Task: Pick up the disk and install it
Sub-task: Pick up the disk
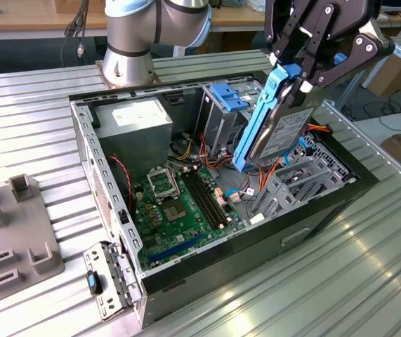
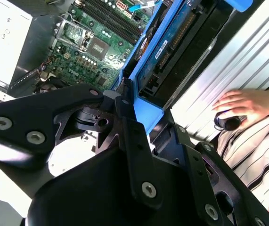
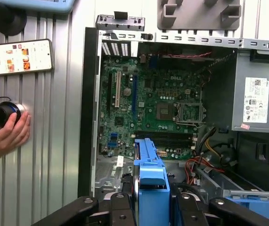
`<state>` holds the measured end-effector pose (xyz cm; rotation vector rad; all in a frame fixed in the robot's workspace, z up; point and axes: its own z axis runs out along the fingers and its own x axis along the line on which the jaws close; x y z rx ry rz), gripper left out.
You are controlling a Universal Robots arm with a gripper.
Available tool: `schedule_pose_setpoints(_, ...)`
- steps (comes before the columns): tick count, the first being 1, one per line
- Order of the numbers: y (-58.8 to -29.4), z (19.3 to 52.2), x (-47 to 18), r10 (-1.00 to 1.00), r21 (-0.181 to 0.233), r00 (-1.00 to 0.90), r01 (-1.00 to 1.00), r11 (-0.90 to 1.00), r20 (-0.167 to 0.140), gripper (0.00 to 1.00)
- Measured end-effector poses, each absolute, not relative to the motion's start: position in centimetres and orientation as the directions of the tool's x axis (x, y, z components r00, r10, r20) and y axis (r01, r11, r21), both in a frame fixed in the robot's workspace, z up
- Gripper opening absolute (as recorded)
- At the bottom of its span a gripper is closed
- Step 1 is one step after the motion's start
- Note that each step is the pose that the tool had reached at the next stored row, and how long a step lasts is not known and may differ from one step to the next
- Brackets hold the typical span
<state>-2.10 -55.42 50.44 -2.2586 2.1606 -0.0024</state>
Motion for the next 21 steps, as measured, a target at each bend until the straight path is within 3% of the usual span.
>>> schedule_pose_setpoints(21, -56.9, 50.0, 7.6, -0.999, -0.012, 0.039, -0.999, -0.039, -0.01, 0.37)
